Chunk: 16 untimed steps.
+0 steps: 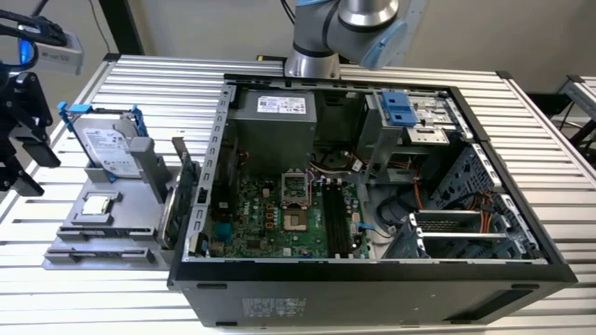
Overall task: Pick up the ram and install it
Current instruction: 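Pick up the ram and move it above insertion slot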
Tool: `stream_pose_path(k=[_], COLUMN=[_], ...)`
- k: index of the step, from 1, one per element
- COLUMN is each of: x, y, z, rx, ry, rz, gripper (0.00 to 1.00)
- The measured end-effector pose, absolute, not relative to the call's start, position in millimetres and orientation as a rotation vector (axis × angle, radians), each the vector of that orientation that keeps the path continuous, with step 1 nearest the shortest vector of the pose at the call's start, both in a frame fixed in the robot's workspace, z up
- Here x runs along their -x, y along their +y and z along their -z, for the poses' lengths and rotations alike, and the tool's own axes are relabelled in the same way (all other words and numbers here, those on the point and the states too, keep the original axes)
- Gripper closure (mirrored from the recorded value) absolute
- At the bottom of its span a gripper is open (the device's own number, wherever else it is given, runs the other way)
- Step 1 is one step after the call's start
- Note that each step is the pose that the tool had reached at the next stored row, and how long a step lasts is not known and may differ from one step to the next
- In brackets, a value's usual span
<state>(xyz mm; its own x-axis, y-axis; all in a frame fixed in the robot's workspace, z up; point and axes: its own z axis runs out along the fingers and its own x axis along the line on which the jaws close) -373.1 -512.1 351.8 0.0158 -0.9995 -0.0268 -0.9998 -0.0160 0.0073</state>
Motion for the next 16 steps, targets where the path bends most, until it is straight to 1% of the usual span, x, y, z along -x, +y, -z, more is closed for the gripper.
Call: stream_pose_path(k=[16], x=[373.0], y=[-511.8], z=[-336.0], rx=[2.227], ry=[2.191], rz=[-0.032], gripper=[0.0])
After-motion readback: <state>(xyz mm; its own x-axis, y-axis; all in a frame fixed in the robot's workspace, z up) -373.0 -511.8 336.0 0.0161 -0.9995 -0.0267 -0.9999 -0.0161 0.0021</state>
